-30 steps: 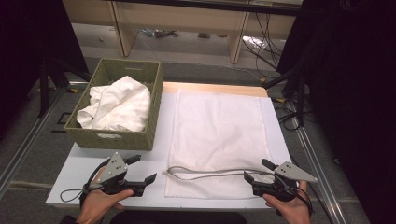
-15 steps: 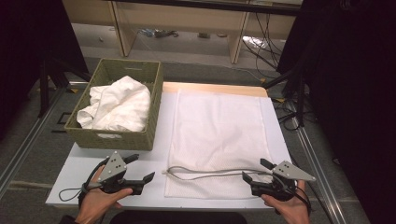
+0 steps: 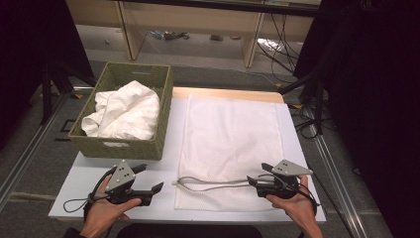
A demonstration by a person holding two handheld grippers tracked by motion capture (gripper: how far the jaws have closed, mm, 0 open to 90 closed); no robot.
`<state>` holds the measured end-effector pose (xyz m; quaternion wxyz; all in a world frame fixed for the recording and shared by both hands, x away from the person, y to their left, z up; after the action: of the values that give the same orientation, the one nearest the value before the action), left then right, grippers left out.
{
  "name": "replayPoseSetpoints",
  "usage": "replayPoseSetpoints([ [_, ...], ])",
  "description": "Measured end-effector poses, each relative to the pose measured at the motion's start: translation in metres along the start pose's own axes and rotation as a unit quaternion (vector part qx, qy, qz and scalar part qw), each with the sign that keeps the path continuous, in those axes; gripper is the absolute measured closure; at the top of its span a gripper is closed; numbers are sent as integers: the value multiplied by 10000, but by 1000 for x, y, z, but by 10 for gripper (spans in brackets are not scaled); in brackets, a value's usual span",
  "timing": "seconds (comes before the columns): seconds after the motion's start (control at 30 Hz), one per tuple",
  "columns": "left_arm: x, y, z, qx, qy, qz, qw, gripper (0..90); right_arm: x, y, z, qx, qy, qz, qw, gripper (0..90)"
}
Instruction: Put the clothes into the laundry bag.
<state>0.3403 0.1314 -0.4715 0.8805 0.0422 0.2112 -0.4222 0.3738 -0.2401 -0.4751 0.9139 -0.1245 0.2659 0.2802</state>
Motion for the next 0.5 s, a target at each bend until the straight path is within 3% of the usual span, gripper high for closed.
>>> replayPoseSetpoints([
  [0.13,0,-1,0,-18,21,-9,10000,182,20,1,-3,-273,413,91,9987,326],
  [0.33,0,0,-1,-16,29,-5,10000,182,42,5,-4,-770,676,153,9946,329],
  [0.5,0,0,-1,-12,31,-37,10000,185,50,10,-6,-934,937,165,9911,269],
])
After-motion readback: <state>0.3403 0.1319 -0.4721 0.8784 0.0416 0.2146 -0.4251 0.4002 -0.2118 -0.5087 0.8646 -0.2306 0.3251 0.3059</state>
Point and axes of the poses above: each handheld gripper's, and its own axes: x roughly forward along the jaws, z roughly out of its top, y roughly to its left, the point moved 6 cm from there along x, roughly forward along the jaws, and after that the axes turned 7 degrees about -z, right-handed, at the moved point
